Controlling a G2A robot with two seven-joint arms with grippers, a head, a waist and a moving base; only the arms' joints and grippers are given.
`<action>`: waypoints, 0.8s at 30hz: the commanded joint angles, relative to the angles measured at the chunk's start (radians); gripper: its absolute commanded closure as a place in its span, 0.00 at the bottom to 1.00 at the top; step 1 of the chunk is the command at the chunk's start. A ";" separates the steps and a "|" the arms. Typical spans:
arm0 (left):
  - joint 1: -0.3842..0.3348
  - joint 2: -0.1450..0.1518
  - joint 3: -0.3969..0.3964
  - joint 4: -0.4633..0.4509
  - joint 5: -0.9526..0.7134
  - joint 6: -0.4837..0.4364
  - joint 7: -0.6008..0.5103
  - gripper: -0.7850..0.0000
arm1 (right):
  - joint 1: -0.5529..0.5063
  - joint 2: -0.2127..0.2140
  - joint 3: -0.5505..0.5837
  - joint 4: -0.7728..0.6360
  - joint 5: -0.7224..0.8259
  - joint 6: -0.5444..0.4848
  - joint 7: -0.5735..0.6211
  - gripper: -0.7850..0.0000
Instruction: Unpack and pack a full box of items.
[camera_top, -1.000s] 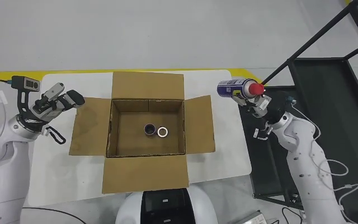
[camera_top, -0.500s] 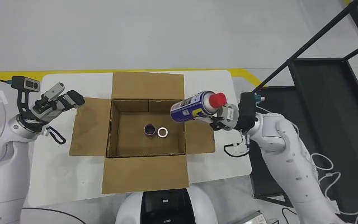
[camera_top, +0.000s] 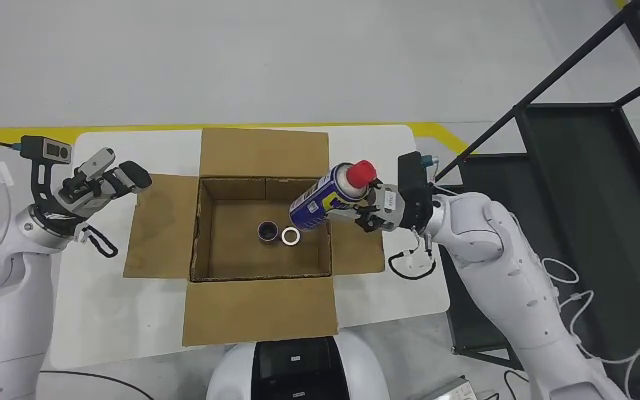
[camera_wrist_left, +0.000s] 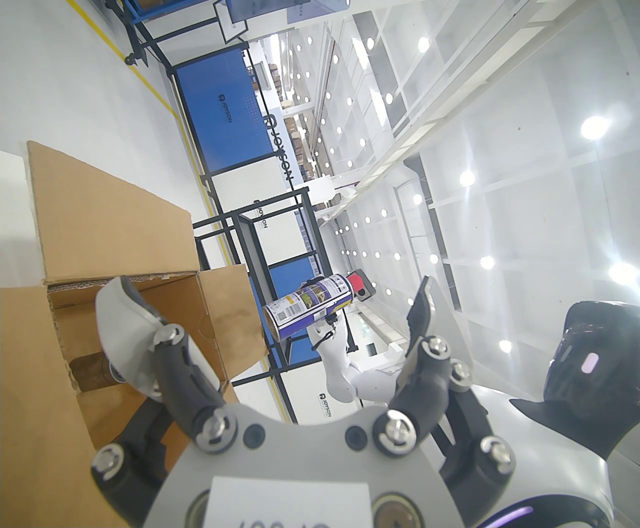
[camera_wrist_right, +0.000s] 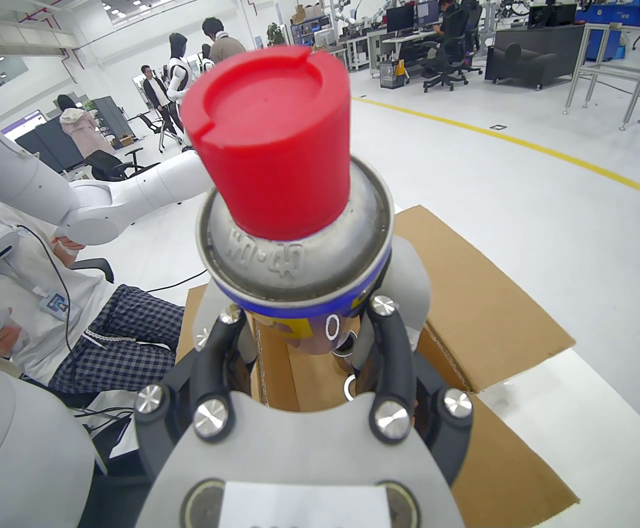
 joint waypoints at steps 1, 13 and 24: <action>0.000 0.000 0.000 0.000 0.000 0.000 0.000 0.00 | 0.000 0.000 0.000 0.000 0.000 0.000 0.000 1.00; 0.000 0.000 0.000 0.000 0.000 0.000 0.000 0.00 | 0.198 -0.037 -0.269 0.069 0.245 0.167 0.194 1.00; 0.000 0.000 0.000 0.000 0.000 0.000 0.000 0.00 | 0.515 -0.160 -0.625 0.352 0.283 0.409 0.292 1.00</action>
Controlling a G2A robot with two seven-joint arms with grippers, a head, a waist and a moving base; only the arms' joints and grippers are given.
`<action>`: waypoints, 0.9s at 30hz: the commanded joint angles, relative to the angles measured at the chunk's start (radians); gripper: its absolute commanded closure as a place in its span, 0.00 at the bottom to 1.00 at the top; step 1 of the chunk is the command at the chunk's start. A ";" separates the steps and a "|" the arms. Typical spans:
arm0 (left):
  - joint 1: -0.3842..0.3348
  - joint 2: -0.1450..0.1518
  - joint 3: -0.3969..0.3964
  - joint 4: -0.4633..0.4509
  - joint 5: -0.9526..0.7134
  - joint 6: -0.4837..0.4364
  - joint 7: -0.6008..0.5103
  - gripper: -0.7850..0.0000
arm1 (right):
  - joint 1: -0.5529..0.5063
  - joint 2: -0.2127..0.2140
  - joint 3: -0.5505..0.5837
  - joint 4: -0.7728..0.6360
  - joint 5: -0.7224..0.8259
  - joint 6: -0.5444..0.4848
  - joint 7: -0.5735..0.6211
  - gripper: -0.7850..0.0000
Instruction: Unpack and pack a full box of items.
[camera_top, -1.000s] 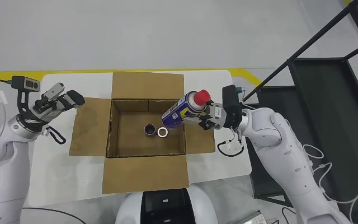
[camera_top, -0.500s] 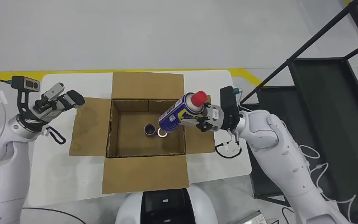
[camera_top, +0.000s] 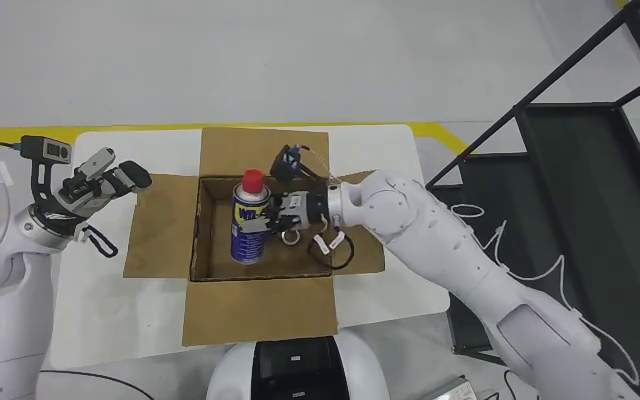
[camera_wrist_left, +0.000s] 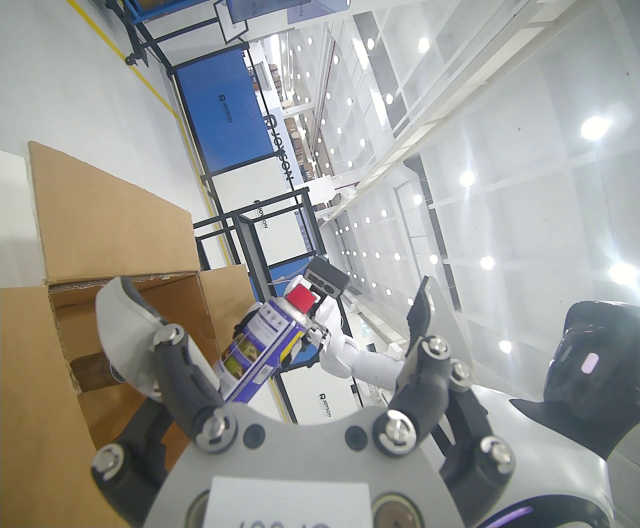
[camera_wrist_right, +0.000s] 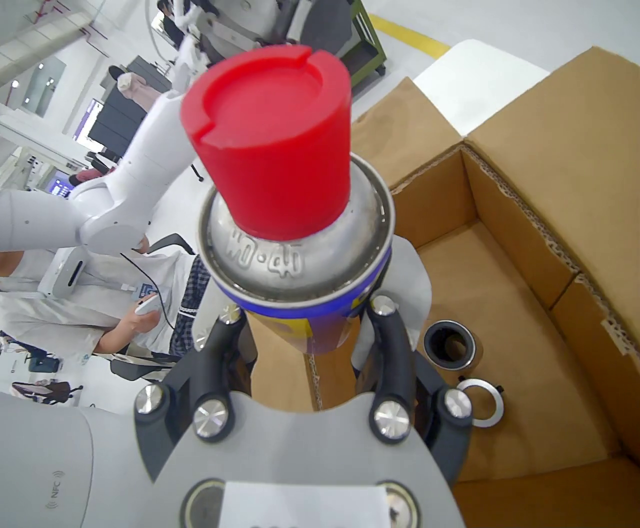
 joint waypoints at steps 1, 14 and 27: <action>0.000 0.000 0.000 0.000 0.000 0.000 0.000 0.00 | 0.018 -0.016 -0.034 0.026 -0.006 0.020 -0.018 1.00; 0.000 0.000 0.000 0.000 0.000 0.000 0.000 0.00 | 0.031 -0.029 -0.056 0.056 0.003 0.031 -0.015 1.00; 0.000 0.000 0.000 0.000 0.000 0.000 0.000 0.00 | 0.100 -0.079 -0.111 0.125 0.181 0.143 0.100 1.00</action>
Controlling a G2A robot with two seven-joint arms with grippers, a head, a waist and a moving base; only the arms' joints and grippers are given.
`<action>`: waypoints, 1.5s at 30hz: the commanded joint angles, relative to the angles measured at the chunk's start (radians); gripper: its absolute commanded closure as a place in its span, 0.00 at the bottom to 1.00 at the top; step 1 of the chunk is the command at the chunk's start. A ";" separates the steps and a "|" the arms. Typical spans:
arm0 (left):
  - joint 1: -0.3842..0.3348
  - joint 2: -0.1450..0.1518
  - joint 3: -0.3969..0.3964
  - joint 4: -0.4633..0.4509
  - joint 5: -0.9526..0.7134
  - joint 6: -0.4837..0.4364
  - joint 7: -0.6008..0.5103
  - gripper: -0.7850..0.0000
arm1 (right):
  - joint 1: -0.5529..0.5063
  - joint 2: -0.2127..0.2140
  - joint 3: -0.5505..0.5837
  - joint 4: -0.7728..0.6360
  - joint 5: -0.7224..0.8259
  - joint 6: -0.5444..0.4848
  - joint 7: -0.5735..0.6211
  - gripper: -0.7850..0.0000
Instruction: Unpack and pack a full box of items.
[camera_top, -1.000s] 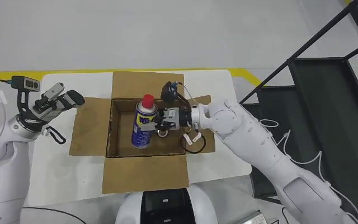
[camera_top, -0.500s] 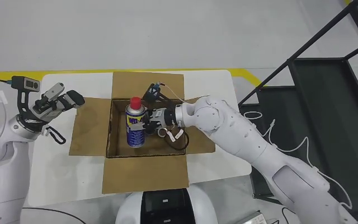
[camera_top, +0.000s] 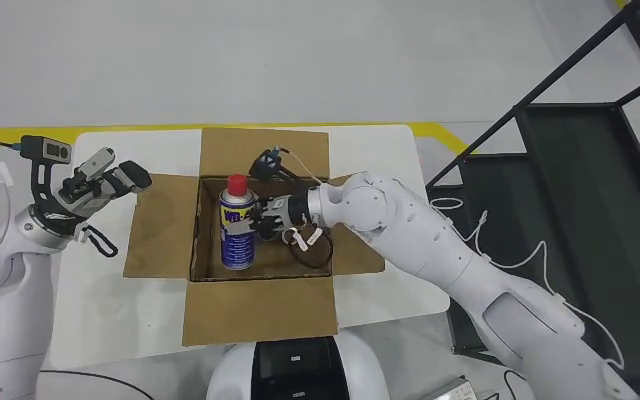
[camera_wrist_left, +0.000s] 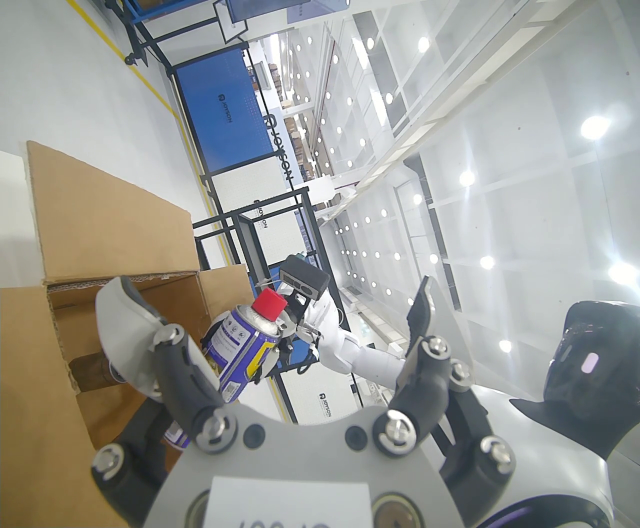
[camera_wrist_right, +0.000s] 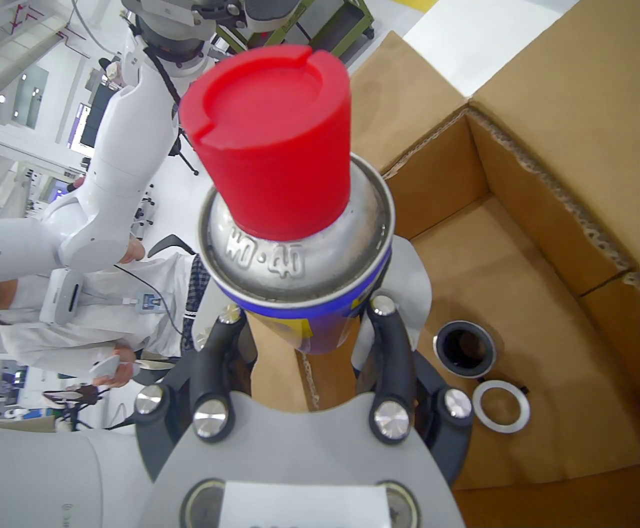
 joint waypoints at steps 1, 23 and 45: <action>0.000 0.000 0.000 0.000 0.000 0.000 0.000 0.00 | 0.037 -0.024 -0.030 0.048 0.061 0.026 0.031 1.00; 0.000 0.000 0.000 0.000 0.000 0.000 0.000 0.00 | 0.274 -0.351 -0.274 0.681 0.269 0.160 0.153 1.00; 0.000 0.000 0.000 0.000 0.000 0.000 0.000 0.00 | 0.314 -0.491 -0.245 0.911 0.300 0.037 0.205 0.00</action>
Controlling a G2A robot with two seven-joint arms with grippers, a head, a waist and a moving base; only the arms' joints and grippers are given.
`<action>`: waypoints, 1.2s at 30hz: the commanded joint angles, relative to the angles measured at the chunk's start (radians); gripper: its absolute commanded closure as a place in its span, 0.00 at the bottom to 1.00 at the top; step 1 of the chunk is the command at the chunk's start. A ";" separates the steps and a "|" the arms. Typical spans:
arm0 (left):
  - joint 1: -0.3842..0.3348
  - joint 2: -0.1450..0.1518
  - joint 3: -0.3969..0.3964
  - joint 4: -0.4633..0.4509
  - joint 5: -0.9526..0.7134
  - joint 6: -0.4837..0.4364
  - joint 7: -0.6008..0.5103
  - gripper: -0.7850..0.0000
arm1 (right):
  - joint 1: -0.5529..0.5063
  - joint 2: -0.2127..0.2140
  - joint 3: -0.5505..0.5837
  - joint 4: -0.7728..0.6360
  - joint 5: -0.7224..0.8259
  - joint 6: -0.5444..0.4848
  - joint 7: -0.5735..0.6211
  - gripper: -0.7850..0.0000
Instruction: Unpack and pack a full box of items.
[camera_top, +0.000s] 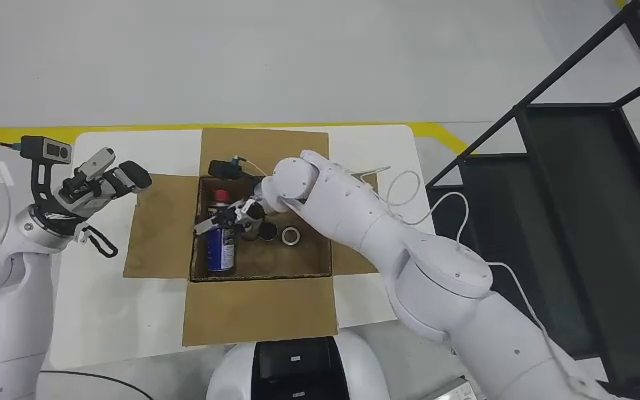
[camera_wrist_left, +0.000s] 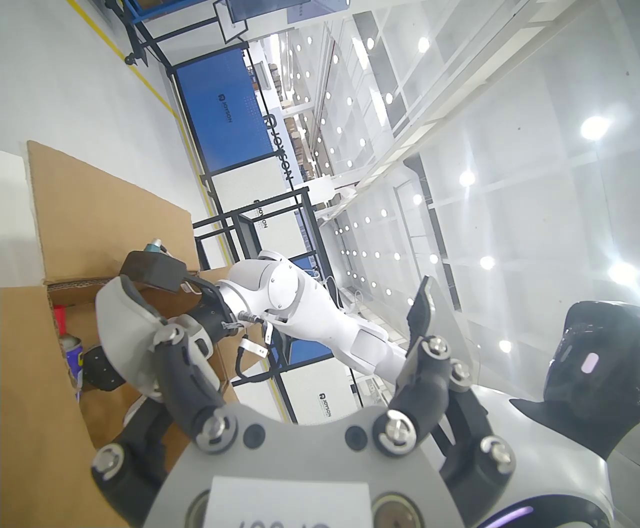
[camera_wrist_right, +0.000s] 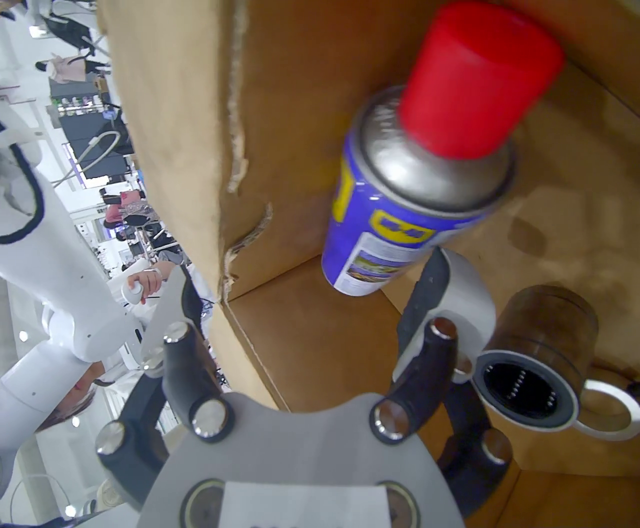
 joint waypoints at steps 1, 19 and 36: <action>0.000 0.000 0.000 0.000 0.000 0.000 0.000 0.00 | -0.002 0.006 0.015 -0.004 0.001 -0.046 -0.011 0.00; 0.017 0.012 -0.032 0.059 0.025 -0.046 -0.105 0.00 | -0.253 0.286 0.374 -0.544 0.051 -0.326 0.189 0.00; -0.117 0.003 0.081 0.431 0.250 -0.209 0.060 0.00 | -0.821 0.480 0.886 -1.310 -0.183 -0.148 0.118 0.00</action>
